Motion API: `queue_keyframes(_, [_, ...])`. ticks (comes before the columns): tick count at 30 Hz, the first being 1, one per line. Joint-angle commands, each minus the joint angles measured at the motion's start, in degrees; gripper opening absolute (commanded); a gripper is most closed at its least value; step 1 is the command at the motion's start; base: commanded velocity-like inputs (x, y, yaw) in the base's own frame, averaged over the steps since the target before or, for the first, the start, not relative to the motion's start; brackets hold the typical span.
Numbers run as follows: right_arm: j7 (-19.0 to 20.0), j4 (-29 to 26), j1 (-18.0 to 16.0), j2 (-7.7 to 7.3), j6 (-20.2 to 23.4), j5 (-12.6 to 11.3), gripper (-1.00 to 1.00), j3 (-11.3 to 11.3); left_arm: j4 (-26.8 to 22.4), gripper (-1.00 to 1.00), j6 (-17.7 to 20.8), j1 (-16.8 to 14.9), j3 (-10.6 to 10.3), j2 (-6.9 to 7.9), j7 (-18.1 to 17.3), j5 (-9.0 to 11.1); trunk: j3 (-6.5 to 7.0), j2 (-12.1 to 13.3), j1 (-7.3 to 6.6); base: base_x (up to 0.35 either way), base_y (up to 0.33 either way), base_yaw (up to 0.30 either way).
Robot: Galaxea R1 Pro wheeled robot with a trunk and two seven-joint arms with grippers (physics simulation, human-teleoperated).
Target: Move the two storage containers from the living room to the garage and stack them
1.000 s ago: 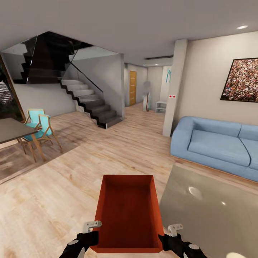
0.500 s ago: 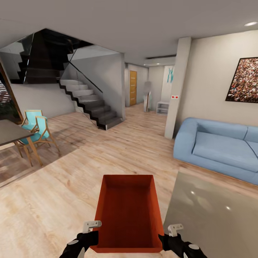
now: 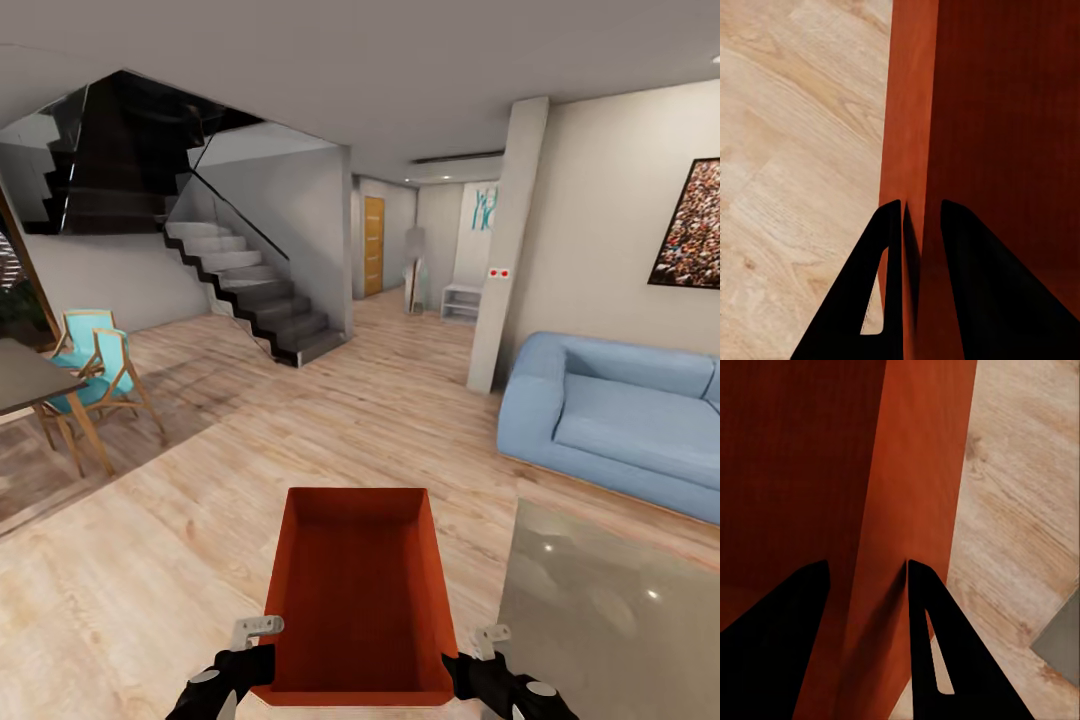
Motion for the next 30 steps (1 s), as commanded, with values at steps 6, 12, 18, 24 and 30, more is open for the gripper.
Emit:
queue_keyframes(6, [0.6, 0.1, 0.0, 0.8, -0.1, 0.8, -1.0, 0.4, -0.2, -1.0, 0.1, -0.1, 0.1, -0.34, 0.3, 0.4, -0.08, -0.1, 0.04, 0.321, 0.13, 0.0])
queue_keyframes(12, [-0.1, 0.1, 0.0, 0.8, -0.2, 0.7, -1.0, 0.4, -0.2, -1.0, 0.1, -0.1, 0.1, -0.34, 0.3, 0.4, -0.08, -0.1, 0.04, 0.321, 0.092, 0.0])
queue_keyframes(18, [-0.2, 0.1, 0.0, 0.8, -0.2, 0.7, -1.0, 0.4, -0.2, -1.0, 0.0, -0.1, 0.1, -0.34, 0.3, 0.5, -0.08, -0.1, 0.04, 0.321, 0.01, 0.0])
queue_keyframes(24, [-0.2, 0.1, 0.0, 0.8, -0.2, 0.7, -1.0, 0.4, -0.2, -1.0, 0.0, -0.1, 0.1, -0.34, 0.3, 0.5, -0.08, -0.1, 0.04, 0.321, 0.065, 0.0])
queue_keyframes(30, [-0.2, 0.1, 0.0, 0.8, -0.2, 0.7, -1.0, 0.4, -0.2, -1.0, 0.0, -0.1, 0.1, -0.34, 0.3, 0.5, -0.08, -0.1, 0.04, 0.321, 0.098, 0.0])
